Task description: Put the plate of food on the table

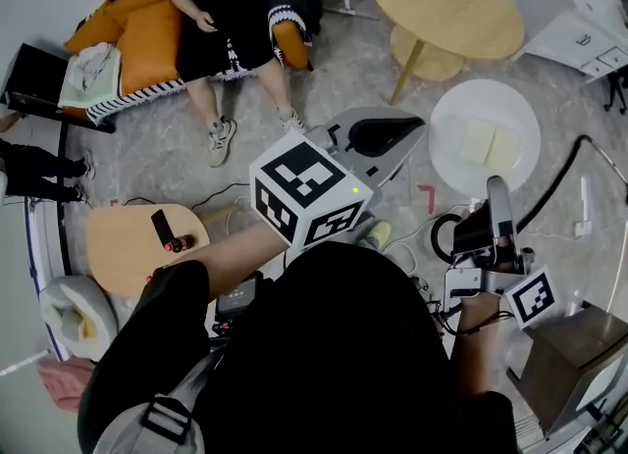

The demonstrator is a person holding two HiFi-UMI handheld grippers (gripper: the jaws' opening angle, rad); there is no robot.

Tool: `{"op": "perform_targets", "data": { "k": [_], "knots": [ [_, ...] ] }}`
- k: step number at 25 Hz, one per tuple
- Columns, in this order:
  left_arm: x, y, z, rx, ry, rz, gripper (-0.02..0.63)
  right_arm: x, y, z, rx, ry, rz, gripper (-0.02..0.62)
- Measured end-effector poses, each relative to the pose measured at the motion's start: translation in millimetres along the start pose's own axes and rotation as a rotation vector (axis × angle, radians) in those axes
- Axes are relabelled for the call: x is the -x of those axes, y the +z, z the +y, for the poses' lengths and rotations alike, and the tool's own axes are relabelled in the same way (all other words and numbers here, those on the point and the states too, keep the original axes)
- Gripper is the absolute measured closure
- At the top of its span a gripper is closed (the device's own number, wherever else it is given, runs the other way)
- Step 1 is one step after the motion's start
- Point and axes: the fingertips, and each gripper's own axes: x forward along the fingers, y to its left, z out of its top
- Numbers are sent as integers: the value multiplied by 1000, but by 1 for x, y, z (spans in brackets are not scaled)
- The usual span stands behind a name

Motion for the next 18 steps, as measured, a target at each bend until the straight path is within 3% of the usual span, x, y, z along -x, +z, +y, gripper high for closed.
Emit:
{"op": "perform_targets", "data": {
  "k": [18],
  "knots": [
    [16, 3, 19, 20, -24, -22, 600, -15, -15, 8, 6, -33, -16, 577]
  ]
}}
